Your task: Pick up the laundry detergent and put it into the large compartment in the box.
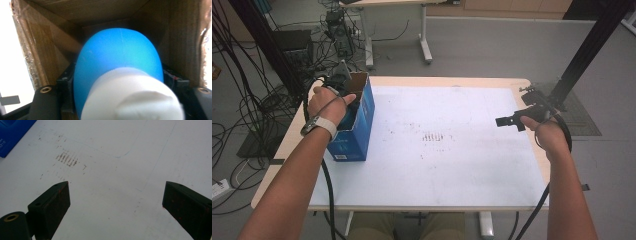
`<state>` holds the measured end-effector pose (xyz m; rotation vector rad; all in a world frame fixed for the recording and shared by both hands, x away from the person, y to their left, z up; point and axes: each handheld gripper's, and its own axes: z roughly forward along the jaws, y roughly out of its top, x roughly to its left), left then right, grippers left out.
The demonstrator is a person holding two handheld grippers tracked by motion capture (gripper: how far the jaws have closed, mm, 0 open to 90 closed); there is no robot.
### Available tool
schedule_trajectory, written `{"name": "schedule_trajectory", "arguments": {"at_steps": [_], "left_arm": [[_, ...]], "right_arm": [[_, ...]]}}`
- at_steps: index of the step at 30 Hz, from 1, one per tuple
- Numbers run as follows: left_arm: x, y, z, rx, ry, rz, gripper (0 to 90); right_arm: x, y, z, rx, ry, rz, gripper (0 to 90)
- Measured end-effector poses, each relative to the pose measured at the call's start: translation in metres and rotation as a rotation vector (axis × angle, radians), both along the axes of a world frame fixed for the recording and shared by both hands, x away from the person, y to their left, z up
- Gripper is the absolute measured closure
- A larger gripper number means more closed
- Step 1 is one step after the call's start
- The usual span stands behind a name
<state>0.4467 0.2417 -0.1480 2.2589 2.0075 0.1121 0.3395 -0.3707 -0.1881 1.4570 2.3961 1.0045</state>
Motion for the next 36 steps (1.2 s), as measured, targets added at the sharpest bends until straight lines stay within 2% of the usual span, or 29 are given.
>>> {"name": "schedule_trajectory", "arguments": {"at_steps": [17,28,30,32,36], "left_arm": [[-0.002,0.003,0.005,-0.008,0.0,-0.012,28.6],[-0.003,0.005,0.017,-0.02,-0.001,-0.016,27.6],[-0.003,0.004,0.019,-0.011,-0.001,-0.013,25.4],[-0.004,0.007,0.02,-0.031,-0.003,-0.003,23.1],[-0.005,0.009,0.022,-0.037,-0.005,-0.006,20.3]], "right_arm": [[-0.003,0.0,0.002,-0.002,-0.004,-0.001,7.7],[-0.004,0.0,0.003,-0.003,-0.006,0.002,7.7],[-0.004,0.0,0.003,-0.001,-0.007,0.0,7.7],[-0.005,0.0,0.003,-0.001,-0.007,0.001,7.7],[-0.005,-0.001,0.003,-0.002,-0.007,0.002,7.7]]}}
